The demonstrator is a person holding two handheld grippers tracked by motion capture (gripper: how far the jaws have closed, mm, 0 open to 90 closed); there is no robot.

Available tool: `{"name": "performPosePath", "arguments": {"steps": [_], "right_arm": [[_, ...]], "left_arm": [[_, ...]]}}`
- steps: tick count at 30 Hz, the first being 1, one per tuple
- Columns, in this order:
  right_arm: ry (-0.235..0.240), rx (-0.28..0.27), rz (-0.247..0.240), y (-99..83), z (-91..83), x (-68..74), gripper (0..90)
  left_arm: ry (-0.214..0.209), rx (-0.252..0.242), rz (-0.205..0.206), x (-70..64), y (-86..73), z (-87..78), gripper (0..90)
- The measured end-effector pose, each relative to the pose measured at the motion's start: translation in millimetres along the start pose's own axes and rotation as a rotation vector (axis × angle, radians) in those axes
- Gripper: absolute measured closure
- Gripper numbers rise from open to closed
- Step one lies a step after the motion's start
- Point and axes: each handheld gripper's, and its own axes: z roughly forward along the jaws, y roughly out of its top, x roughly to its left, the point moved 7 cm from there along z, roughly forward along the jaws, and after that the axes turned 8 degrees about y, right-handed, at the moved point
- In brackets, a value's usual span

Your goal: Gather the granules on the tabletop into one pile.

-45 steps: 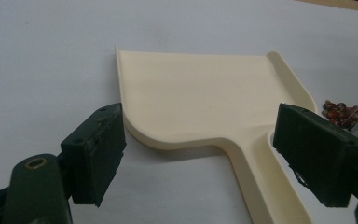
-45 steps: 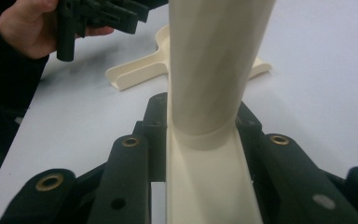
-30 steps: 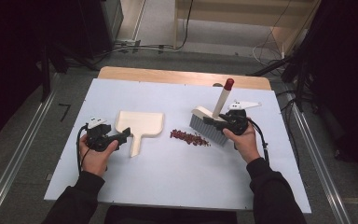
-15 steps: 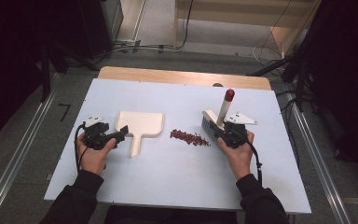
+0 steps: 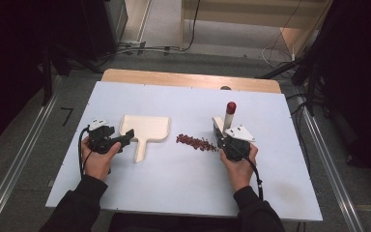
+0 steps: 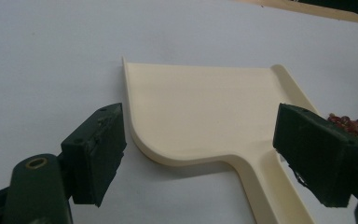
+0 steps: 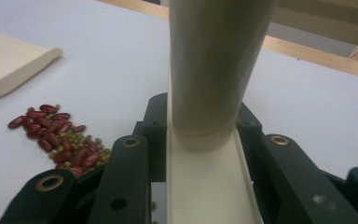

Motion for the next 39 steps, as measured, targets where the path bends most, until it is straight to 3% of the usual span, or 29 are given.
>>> {"name": "performPosePath", "arguments": {"steps": [7, 11, 28, 39], "right_arm": [[0.031, -0.013, -0.031, 1.5, 8.8, 21.9, 64.3], [0.034, -0.022, -0.012, 3.4, 11.2, 22.6, 64.3], [0.061, -0.032, -0.017, 12.6, 25.9, 41.7, 64.3], [0.106, -0.046, -0.021, 17.3, 34.1, 51.8, 64.3]], "left_arm": [[-0.001, 0.003, 0.008, -2.2, -0.4, -0.5, 18.2], [0.003, 0.004, 0.008, -1.1, -1.2, -0.1, 18.2], [0.005, 0.003, 0.007, 0.9, -1.8, -1.6, 18.2], [0.007, 0.003, 0.005, 1.5, -1.8, -1.9, 18.2]]}}
